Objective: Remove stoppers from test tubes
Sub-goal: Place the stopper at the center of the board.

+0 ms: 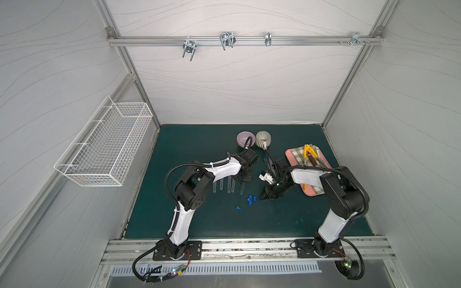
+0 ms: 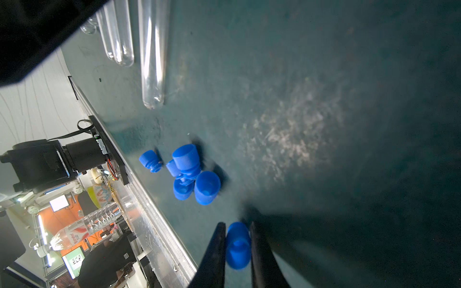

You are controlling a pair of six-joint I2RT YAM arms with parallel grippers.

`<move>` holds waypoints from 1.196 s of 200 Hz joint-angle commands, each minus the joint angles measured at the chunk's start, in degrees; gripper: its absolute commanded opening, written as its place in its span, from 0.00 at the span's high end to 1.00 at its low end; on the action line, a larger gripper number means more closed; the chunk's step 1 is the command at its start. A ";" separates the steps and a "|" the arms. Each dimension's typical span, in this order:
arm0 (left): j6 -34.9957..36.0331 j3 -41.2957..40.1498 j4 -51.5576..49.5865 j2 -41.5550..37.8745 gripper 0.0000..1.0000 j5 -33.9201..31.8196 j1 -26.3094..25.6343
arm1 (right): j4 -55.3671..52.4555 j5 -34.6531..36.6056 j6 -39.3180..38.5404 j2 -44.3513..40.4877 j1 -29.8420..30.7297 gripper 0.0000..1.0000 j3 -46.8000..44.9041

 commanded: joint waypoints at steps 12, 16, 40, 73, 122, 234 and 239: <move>-0.57 2.85 -1.98 -3.21 0.62 -1.75 0.31 | -0.80 0.91 -0.09 -0.99 0.40 0.78 0.74; -0.47 2.85 -2.02 -3.39 0.62 -1.93 0.34 | -0.80 0.94 0.02 -1.13 0.43 0.78 0.74; -0.49 3.08 -2.79 -4.63 0.62 -2.01 0.36 | -1.00 1.00 0.13 -1.45 0.36 0.76 1.08; -0.52 3.39 -3.34 -6.00 0.62 -1.97 0.70 | -1.35 1.00 0.02 -1.76 0.34 0.74 1.52; -0.65 3.55 -4.00 -7.54 0.61 -1.65 1.11 | -2.10 0.74 -0.09 -2.92 -0.25 0.72 2.05; -4.08 4.95 -0.24 -10.09 0.57 6.14 0.97 | -7.28 0.65 -4.53 -7.37 -10.30 0.64 4.28; -4.08 4.60 0.37 -10.46 0.56 6.50 0.98 | -7.61 1.05 -4.69 -7.27 -10.56 0.63 4.78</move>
